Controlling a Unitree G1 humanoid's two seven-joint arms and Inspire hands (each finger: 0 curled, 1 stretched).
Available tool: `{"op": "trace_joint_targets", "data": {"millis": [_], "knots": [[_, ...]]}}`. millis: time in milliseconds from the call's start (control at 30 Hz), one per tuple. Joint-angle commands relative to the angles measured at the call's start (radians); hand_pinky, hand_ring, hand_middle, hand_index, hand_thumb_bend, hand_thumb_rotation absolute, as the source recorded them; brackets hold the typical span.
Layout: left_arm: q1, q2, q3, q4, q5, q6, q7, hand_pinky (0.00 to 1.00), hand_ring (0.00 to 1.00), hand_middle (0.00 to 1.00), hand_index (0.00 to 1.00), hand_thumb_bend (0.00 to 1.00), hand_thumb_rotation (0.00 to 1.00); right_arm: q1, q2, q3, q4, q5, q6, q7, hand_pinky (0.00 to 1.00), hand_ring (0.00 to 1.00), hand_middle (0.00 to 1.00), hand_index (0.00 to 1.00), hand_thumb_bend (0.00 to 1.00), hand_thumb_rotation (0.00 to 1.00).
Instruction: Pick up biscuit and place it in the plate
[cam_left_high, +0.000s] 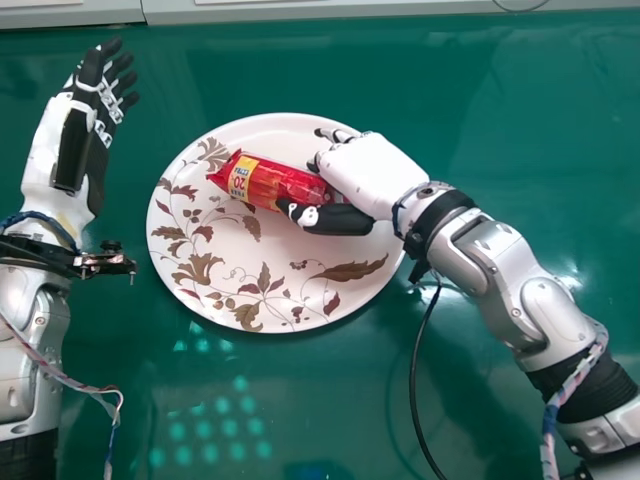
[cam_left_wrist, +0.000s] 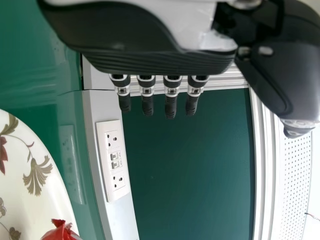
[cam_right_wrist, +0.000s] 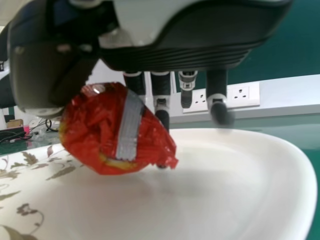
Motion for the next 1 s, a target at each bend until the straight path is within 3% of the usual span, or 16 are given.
{"op": "trace_joint_targets", "data": {"millis": [0,33,133,300,433,500,633,733,833,967], "knots": [[0.005,-0.003,0.002,-0.001,-0.008,-0.004,-0.001,1.0,1.0,1.0,1.0,0.92,0.69,0.007,-0.012,-0.015,-0.009,0.012,-0.01,-0.004,0.31,0.44,0.55,0.63,0.65,0.13],[0.005,-0.005,0.001,-0.001,-0.007,-0.003,0.002,1.0,1.0,1.0,1.0,0.92,0.68,0.007,-0.02,-0.018,-0.01,0.014,-0.018,-0.006,0.42,0.56,0.68,0.75,0.78,0.31],[0.005,-0.011,-0.001,-0.002,-0.01,0.001,0.003,1.0,1.0,1.0,1.0,0.92,0.68,0.01,-0.04,-0.031,-0.012,0.009,-0.039,-0.031,0.63,0.81,0.9,0.96,0.96,0.64],[0.007,-0.019,-0.007,-0.009,-0.004,0.008,0.009,1.0,1.0,1.0,1.0,0.91,0.68,0.019,-0.038,-0.076,-0.053,0.027,-0.012,-0.031,0.79,0.94,1.0,1.0,1.0,0.89],[0.012,-0.021,-0.008,-0.004,-0.005,-0.005,0.002,1.0,1.0,1.0,1.0,0.9,0.69,0.055,0.006,-0.162,-0.135,0.117,0.083,-0.01,0.81,0.97,1.0,1.0,1.0,0.92],[0.015,-0.022,-0.007,-0.004,-0.01,-0.007,-0.002,1.0,1.0,1.0,1.0,0.9,0.69,0.086,0.055,-0.225,-0.22,0.18,0.192,0.02,0.82,0.99,1.0,1.0,1.0,0.92],[0.019,-0.028,0.001,-0.003,-0.031,-0.016,-0.015,1.0,1.0,1.0,1.0,0.88,0.68,0.136,0.125,-0.345,-0.396,0.259,0.413,0.071,0.74,0.93,0.99,1.0,0.93,0.87],[0.021,-0.029,0.005,0.006,-0.038,-0.026,-0.021,1.0,1.0,1.0,1.0,0.83,0.68,0.183,0.138,-0.405,-0.51,0.248,0.542,0.09,0.74,0.9,0.96,1.0,0.81,0.79],[0.022,-0.029,0.009,0.025,-0.054,-0.043,-0.032,1.0,1.0,1.0,1.0,0.84,0.7,0.246,0.142,-0.446,-0.586,0.239,0.59,0.066,0.8,0.91,0.96,0.97,0.71,0.74],[0.036,-0.035,0.02,0.044,-0.074,-0.064,-0.046,1.0,1.0,1.0,1.0,0.78,0.72,0.34,0.178,-0.493,-0.643,0.254,0.578,-0.014,0.74,0.87,0.91,0.92,0.64,0.72]]}}
